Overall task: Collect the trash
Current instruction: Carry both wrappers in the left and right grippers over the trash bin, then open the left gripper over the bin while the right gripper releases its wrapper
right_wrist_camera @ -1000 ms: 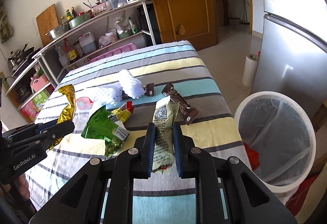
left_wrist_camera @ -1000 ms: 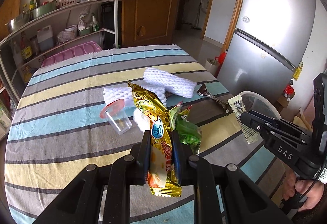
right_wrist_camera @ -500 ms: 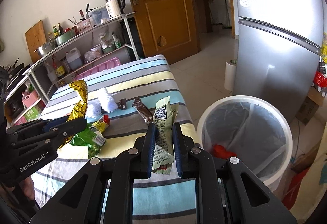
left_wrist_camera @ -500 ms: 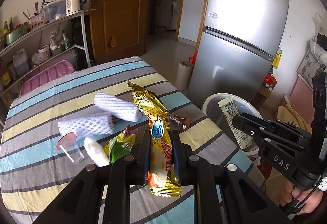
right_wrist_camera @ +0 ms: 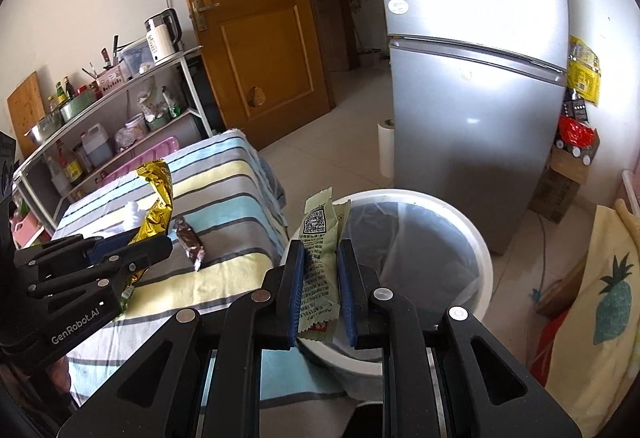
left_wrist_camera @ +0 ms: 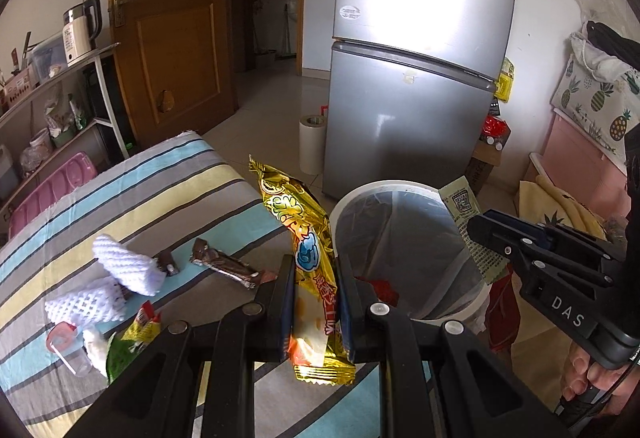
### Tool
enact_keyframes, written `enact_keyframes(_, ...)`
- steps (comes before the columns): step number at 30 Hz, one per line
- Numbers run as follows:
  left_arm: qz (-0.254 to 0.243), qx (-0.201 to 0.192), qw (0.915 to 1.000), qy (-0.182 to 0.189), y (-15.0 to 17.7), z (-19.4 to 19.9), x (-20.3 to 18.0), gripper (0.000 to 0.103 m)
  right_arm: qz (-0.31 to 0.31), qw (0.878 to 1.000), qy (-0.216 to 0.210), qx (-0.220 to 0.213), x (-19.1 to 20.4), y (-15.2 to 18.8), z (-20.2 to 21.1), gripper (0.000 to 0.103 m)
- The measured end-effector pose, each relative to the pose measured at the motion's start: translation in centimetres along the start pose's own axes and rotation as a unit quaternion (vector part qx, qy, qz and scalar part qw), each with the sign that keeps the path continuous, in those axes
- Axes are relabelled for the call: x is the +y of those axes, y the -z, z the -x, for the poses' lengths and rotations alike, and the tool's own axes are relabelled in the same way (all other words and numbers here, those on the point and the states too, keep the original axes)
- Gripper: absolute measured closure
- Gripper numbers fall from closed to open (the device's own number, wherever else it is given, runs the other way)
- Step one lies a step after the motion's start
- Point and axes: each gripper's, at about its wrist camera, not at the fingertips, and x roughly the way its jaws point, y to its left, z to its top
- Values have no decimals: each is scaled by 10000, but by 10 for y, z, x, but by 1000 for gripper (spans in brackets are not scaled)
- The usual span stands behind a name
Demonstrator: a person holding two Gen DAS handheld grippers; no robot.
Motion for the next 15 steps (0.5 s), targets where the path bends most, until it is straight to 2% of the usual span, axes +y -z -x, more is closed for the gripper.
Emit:
enact_keyframes(8,-266,130,9992,268,-15,-35,-39,83,-137,9993,315,150,-30,-1,-12,85)
enact_keyframes(15,-324,312,9985,316,-19,-61,-55,83,-125,9970,636,423,-49,3,-36,85)
